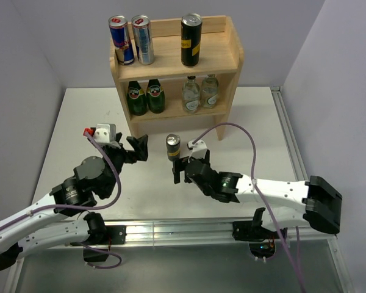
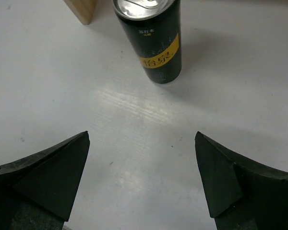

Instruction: Place and organize the beverage onto the shelf

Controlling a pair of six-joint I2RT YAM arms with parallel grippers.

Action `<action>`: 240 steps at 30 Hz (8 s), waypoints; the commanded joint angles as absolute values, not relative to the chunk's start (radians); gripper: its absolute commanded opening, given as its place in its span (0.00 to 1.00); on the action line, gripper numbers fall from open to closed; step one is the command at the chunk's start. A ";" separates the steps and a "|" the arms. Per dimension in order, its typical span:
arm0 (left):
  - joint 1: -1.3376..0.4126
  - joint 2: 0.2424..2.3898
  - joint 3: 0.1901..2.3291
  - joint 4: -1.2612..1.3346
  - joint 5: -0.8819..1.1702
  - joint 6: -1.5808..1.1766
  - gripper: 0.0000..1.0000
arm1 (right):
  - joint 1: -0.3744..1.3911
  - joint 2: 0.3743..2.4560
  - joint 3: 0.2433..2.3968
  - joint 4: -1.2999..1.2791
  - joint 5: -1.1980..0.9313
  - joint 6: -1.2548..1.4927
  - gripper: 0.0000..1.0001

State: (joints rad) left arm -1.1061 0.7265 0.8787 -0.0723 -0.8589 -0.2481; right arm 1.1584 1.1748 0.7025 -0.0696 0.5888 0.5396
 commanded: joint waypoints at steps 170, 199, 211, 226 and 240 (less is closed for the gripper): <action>-1.112 0.456 0.474 -0.195 -0.842 -0.531 0.98 | 0.532 1.640 2.029 -0.348 0.555 0.132 0.88; -1.112 0.477 0.479 -0.196 -0.858 -0.532 0.99 | 0.678 0.948 1.407 -0.410 0.238 0.385 1.00; -1.114 0.486 0.482 -0.199 -0.864 -0.531 0.99 | 0.793 0.585 1.428 -0.520 0.158 0.374 1.00; -1.112 0.465 0.477 -0.198 -0.856 -0.528 0.99 | 0.793 0.561 1.414 -0.546 0.176 0.361 1.00; -1.112 0.459 0.474 -0.196 -0.856 -0.528 0.99 | 0.792 0.578 1.410 -0.532 0.172 0.357 1.00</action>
State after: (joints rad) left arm -1.1080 0.4683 0.4770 -0.2279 -0.8474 -0.5354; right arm 0.7902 0.5552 1.4136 -0.5476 0.1886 0.3767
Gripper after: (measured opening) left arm 0.989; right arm 0.998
